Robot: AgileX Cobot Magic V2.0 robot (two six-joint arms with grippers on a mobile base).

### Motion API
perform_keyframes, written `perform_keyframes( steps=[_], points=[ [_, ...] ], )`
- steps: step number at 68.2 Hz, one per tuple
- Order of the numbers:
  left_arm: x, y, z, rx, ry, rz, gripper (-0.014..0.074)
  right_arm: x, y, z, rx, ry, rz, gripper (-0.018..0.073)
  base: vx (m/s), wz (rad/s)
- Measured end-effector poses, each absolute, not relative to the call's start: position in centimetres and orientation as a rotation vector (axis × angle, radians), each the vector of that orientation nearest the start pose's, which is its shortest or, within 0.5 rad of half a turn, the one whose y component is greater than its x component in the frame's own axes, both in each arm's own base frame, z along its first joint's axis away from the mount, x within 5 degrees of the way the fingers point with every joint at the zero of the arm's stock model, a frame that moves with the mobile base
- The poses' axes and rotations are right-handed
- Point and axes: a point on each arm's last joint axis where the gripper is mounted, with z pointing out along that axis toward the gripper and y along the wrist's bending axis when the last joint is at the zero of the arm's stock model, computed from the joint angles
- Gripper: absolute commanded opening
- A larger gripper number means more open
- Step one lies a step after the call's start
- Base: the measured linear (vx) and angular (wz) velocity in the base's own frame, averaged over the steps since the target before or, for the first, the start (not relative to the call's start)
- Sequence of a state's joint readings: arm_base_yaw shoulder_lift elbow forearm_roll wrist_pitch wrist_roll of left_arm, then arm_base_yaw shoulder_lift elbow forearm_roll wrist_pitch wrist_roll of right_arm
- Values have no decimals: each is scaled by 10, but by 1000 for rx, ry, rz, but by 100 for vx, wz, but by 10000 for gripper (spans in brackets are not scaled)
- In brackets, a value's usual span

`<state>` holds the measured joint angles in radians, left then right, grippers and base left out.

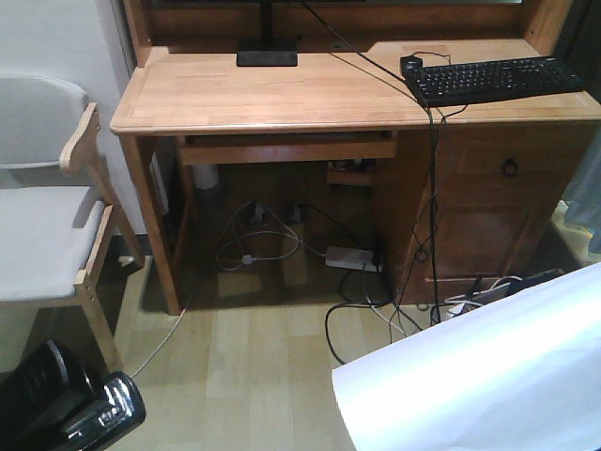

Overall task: Grab stapler and paper to desk for stapling
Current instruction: 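Drive the base to the wooden desk holding stapler and paper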

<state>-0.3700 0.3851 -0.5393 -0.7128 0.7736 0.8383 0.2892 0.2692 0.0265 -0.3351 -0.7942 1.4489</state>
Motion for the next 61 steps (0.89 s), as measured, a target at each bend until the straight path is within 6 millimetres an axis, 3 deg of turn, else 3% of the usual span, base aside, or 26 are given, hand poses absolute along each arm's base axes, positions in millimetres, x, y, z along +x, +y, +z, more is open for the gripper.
perform_keyframes(
  steps=[61],
  points=[
    [46,-63,315,915,1728,-521,-6,54,38,252,282,1109,1470,-3,21,4]
  ],
)
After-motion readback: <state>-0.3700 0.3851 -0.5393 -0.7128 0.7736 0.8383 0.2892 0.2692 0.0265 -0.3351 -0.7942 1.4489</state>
